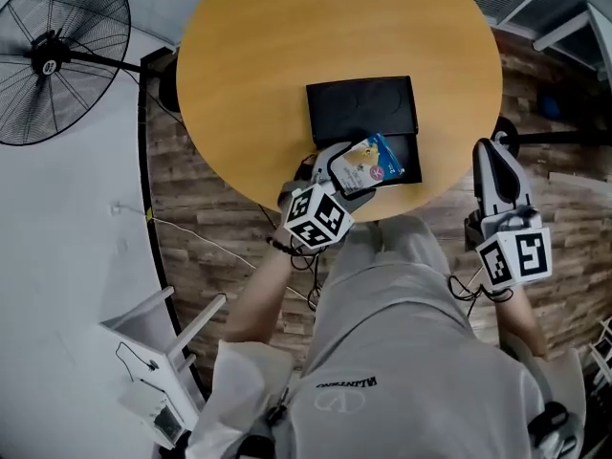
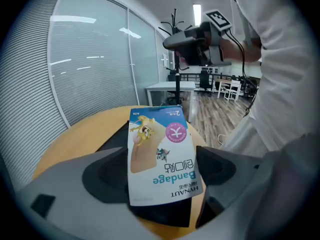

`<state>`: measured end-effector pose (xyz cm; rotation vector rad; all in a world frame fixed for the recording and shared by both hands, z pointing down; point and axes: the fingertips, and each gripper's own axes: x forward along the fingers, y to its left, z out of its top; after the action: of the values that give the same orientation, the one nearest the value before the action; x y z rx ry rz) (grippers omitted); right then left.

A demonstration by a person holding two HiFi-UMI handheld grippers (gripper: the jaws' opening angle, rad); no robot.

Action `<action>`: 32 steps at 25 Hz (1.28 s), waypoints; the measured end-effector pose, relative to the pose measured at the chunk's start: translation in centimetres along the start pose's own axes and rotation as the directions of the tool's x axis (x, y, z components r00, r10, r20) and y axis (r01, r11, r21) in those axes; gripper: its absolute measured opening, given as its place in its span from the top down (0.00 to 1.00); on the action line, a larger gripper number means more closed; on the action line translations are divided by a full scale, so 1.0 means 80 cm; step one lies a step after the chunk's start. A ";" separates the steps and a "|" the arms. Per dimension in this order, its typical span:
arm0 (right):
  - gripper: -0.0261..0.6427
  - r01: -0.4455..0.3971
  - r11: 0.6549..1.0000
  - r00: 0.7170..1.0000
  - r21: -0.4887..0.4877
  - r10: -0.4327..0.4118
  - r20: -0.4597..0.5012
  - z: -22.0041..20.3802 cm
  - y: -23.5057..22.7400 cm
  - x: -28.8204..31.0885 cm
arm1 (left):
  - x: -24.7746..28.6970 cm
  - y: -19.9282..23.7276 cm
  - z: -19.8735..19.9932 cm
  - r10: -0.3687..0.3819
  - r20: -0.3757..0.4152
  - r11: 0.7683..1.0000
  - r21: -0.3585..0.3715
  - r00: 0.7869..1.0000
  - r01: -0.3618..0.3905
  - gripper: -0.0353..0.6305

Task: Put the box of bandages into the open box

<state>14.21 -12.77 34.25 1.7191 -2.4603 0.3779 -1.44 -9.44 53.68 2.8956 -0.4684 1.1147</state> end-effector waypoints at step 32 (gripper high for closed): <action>0.94 -0.219 0.976 0.929 0.019 0.214 -0.302 -0.190 0.056 0.092 | 0.083 -0.013 -0.073 -0.233 -0.344 0.936 0.176 0.910 0.306 0.30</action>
<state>6.76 -13.88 50.02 1.2717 -2.4177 0.5945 -0.27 -9.61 62.53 2.7516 0.0764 1.6335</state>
